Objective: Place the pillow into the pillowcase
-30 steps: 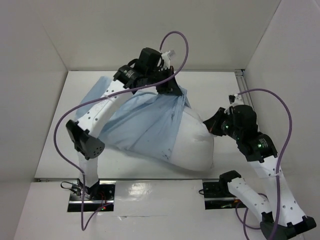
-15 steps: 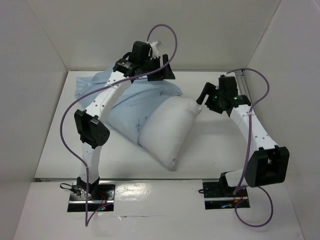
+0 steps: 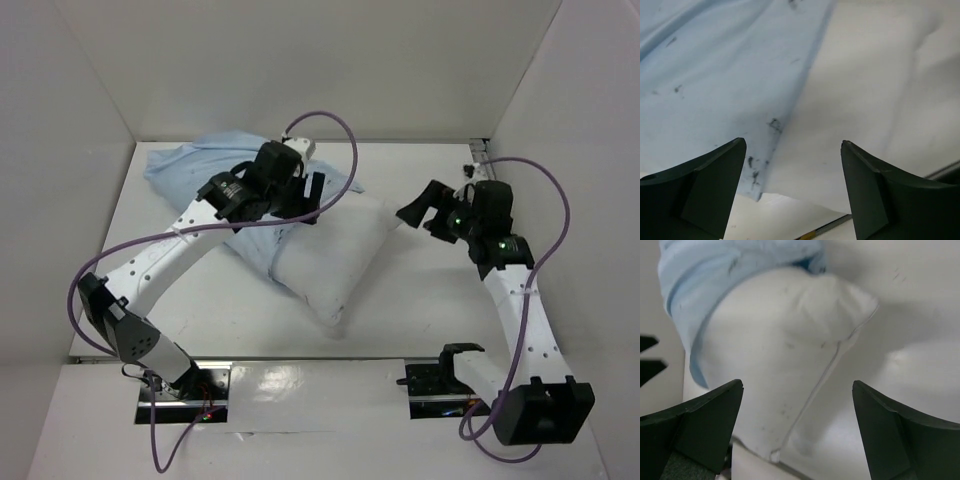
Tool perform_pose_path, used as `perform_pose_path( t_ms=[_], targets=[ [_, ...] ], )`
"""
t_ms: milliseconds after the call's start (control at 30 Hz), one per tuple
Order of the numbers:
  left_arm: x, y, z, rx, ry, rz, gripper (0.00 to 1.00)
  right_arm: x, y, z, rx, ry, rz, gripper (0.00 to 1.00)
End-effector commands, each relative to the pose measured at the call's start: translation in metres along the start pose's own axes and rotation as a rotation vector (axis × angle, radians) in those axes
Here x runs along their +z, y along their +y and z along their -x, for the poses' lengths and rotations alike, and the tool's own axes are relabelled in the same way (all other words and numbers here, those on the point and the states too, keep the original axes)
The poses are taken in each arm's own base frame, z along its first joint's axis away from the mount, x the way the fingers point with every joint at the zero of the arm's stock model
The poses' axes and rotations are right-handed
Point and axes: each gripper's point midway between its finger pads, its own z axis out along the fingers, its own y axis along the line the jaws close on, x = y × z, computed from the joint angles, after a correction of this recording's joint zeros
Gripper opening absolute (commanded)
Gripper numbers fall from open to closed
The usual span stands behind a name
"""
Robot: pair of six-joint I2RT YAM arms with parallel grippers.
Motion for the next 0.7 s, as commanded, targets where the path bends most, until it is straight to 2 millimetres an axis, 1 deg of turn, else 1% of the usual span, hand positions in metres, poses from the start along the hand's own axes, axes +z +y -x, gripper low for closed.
perform_pose_path(
  t_ms=[0,33,67,100,133,167,200,233,267,300,333,433,467,500,533,567,600,633,667],
  targets=[
    [0.012,0.045,-0.027,0.049,0.037,0.222,0.90,0.005,0.017,-0.052,0.021,0.145,0.129,0.97],
    [0.017,0.052,-0.038,0.047,0.060,0.253,0.92,0.007,0.020,-0.064,0.025,0.177,0.139,0.97],
    [0.018,0.056,-0.043,0.052,0.071,0.271,0.92,0.010,0.018,-0.073,0.040,0.196,0.140,0.97],
    [0.020,0.058,-0.052,0.052,0.089,0.291,0.92,0.011,0.021,-0.079,0.043,0.212,0.155,0.97],
    [0.022,0.065,-0.062,0.050,0.106,0.326,0.92,0.012,0.026,-0.085,0.041,0.227,0.172,0.97],
    [0.024,0.069,-0.063,0.044,0.100,0.346,0.90,0.013,0.026,-0.093,0.040,0.245,0.172,0.97],
    [0.025,0.073,-0.067,0.050,0.105,0.369,0.89,0.013,0.029,-0.093,0.031,0.243,0.185,0.97],
    [0.023,0.074,-0.065,0.047,0.088,0.373,0.87,0.012,0.033,-0.096,0.026,0.255,0.200,0.97],
    [0.026,0.079,-0.067,0.042,0.093,0.382,0.86,0.017,0.031,-0.104,0.028,0.283,0.196,0.99],
    [0.026,0.079,-0.067,0.033,0.091,0.383,0.85,0.017,0.032,-0.105,0.029,0.289,0.205,0.99],
    [0.027,0.086,-0.072,0.032,0.101,0.403,0.82,0.019,0.033,-0.110,0.028,0.308,0.206,0.99],
    [0.028,0.090,-0.071,0.005,0.090,0.422,0.73,0.022,0.038,-0.115,0.022,0.320,0.222,1.00],
    [0.028,0.090,-0.071,0.005,0.090,0.422,0.63,0.025,0.038,-0.114,0.036,0.319,0.222,1.00],
    [0.028,0.090,-0.071,0.005,0.090,0.422,0.54,0.029,0.041,-0.124,0.033,0.332,0.245,1.00],
    [0.029,0.089,-0.072,0.004,0.094,0.413,0.41,0.032,0.041,-0.128,0.037,0.338,0.251,1.00],
    [0.027,0.085,-0.068,-0.012,0.088,0.381,0.28,0.036,0.043,-0.132,0.056,0.347,0.256,1.00],
    [0.025,0.079,-0.062,-0.011,0.081,0.352,0.03,0.045,0.051,-0.136,0.046,0.347,0.290,1.00],
    [0.024,0.075,-0.061,-0.014,0.088,0.326,0.00,0.049,0.057,-0.141,0.045,0.353,0.312,0.98],
    [0.025,0.061,-0.061,-0.024,0.103,0.254,0.00,0.057,0.061,-0.142,0.039,0.338,0.307,0.95]
  ],
)
